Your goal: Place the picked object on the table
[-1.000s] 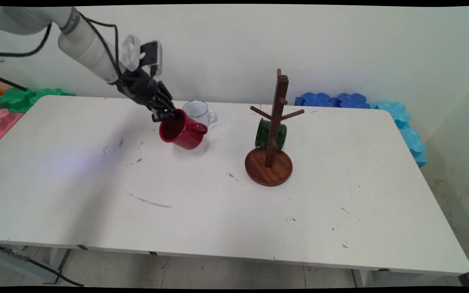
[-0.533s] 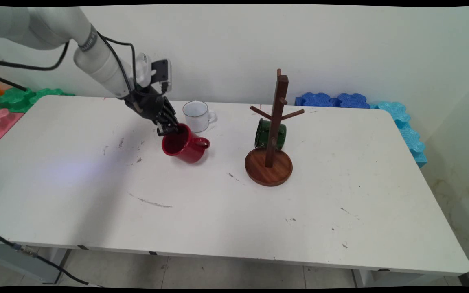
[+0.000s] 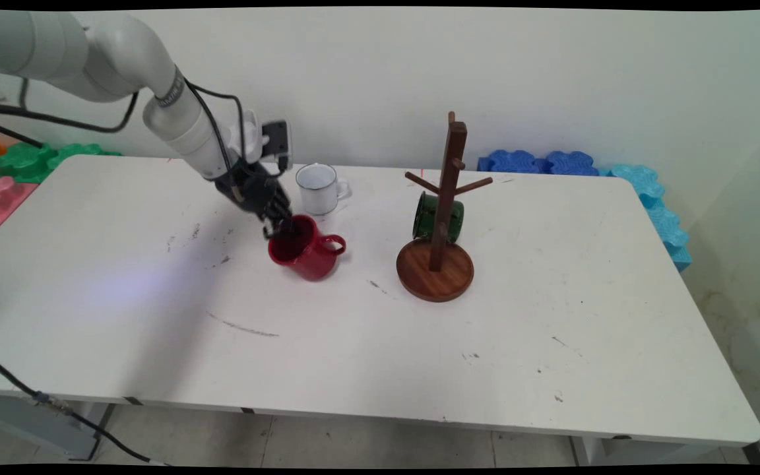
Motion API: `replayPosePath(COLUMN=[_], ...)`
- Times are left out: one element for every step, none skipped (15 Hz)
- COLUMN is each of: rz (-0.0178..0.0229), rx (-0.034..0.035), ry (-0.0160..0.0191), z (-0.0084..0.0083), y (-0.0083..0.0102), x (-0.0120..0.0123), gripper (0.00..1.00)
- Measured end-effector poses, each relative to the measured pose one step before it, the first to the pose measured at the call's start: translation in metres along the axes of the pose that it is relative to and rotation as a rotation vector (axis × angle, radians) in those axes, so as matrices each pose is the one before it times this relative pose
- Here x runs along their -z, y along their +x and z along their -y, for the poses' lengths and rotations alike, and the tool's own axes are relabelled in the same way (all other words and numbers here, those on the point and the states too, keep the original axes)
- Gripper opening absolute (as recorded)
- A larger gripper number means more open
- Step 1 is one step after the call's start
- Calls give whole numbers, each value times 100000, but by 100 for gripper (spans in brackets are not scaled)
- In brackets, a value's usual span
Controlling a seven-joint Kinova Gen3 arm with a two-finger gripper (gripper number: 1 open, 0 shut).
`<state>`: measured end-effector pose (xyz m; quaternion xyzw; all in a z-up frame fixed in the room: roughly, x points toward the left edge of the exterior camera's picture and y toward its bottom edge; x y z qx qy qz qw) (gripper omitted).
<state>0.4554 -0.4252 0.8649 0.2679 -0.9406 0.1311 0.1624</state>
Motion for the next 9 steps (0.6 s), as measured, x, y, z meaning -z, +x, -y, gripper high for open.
replayPosePath(rz=[141,142,121,51,-6,-49,-120,-178,-238], rx=[170,132,131,-16,-26,-92,-249,-381,-254], ry=[-80,-107,-236,-236,-211,-83,-104,-172,-72], z=[-20,-59,-38,-23,-13,-15,6,20,2], y=[89,44,71,149,71,33,96,145,80], x=[-236,-147,-251,-270,-222,-134,-148,-130,-37], gripper=[100,100,100,100,100,100,100,100,100])
